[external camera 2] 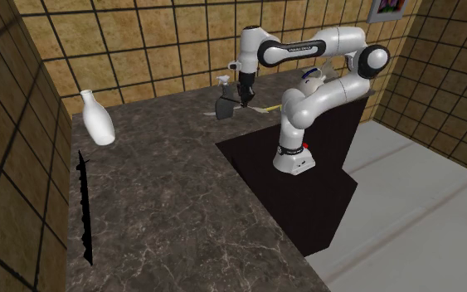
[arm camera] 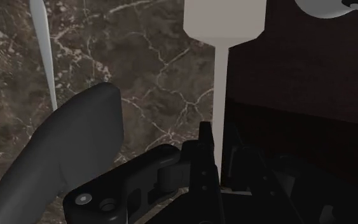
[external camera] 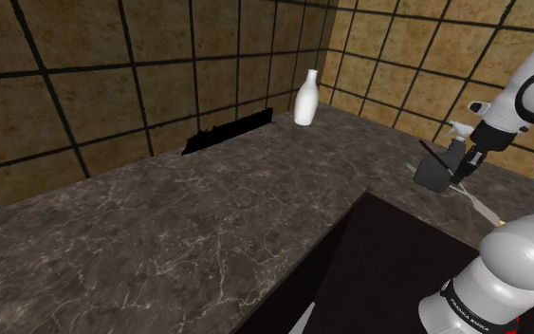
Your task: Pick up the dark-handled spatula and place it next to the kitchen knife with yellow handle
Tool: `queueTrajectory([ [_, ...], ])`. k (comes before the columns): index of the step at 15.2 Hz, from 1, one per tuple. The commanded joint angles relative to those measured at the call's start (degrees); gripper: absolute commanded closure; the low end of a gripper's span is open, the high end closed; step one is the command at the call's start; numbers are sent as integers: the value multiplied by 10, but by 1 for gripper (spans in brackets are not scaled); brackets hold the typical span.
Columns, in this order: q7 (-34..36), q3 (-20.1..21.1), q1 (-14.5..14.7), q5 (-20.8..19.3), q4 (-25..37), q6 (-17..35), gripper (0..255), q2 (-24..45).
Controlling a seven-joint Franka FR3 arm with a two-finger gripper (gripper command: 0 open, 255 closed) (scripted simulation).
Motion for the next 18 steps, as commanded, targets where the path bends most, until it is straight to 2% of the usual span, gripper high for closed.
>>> queueTrajectory([
  [1,-35,-29,-28,-29,-4,-17,255,-22],
  [6,-109,-93,-79,-88,12,-52,255,-49],
  [18,-112,-154,-109,-149,-71,32,255,-43],
])
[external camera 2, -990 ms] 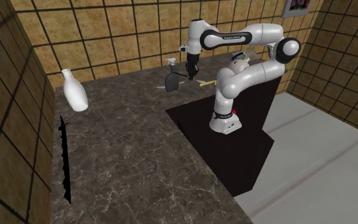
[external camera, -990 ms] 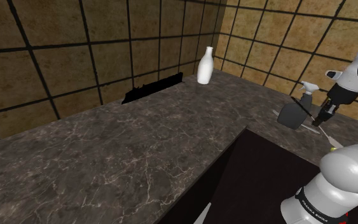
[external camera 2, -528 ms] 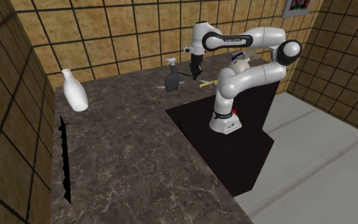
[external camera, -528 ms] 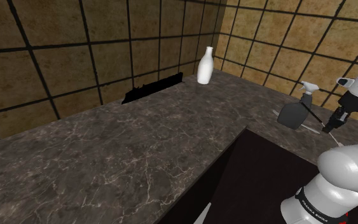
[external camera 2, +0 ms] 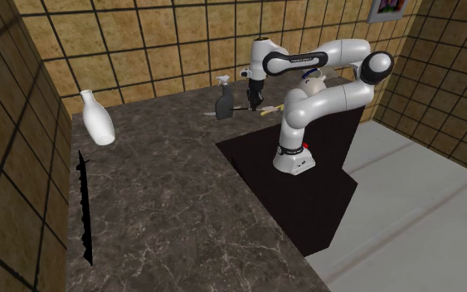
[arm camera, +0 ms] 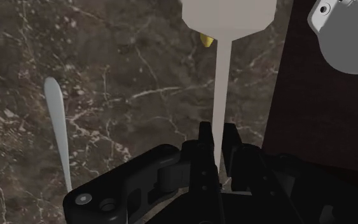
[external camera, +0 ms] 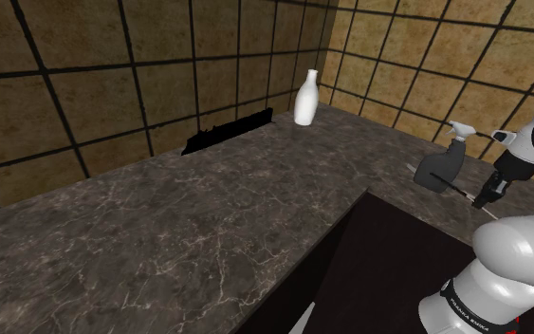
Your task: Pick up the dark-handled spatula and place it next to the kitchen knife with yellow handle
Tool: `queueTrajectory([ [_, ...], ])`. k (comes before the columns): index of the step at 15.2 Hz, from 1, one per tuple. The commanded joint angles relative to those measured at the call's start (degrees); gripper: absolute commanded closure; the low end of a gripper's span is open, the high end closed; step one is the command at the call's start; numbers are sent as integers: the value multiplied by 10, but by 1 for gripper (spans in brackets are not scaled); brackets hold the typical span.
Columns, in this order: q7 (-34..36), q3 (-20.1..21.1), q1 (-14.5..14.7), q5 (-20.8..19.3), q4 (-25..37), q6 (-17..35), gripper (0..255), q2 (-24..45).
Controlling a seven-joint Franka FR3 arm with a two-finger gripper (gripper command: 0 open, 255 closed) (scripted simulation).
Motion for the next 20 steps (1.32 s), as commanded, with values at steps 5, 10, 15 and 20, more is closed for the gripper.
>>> queueTrajectory([
  [5,-2,-38,-16,-39,-37,51,255,18],
  [10,-3,-56,-23,-57,-51,76,255,31],
  [15,-3,-56,-23,-57,-51,77,255,31],
  [20,-2,-56,-23,-57,-51,78,0,32],
])
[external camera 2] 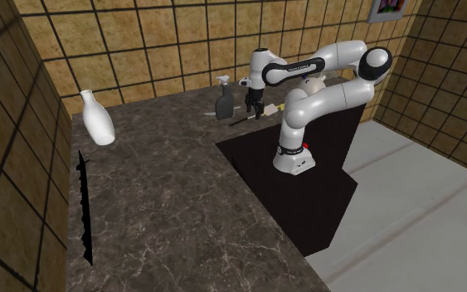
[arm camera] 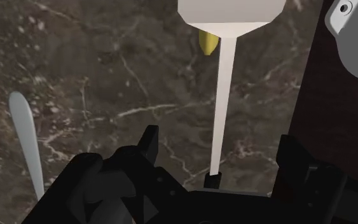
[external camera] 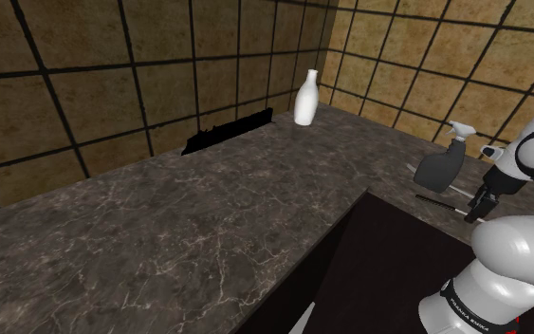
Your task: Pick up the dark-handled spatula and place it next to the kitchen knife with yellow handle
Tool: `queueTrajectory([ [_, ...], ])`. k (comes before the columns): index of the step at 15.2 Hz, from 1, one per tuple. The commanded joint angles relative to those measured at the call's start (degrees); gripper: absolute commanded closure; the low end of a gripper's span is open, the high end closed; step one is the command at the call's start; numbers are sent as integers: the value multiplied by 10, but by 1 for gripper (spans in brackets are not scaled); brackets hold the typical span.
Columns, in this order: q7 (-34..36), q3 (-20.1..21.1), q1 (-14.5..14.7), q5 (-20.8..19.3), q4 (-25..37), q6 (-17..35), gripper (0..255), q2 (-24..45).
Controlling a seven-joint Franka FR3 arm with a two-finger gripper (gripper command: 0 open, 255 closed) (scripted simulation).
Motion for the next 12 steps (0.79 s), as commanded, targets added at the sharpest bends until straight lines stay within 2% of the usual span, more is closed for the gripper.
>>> queueTrajectory([
  [1,-1,0,-1,0,0,-1,0,-1],
  [5,-3,56,19,57,55,-85,0,-36],
  [12,-4,56,19,58,55,-85,0,-36],
])
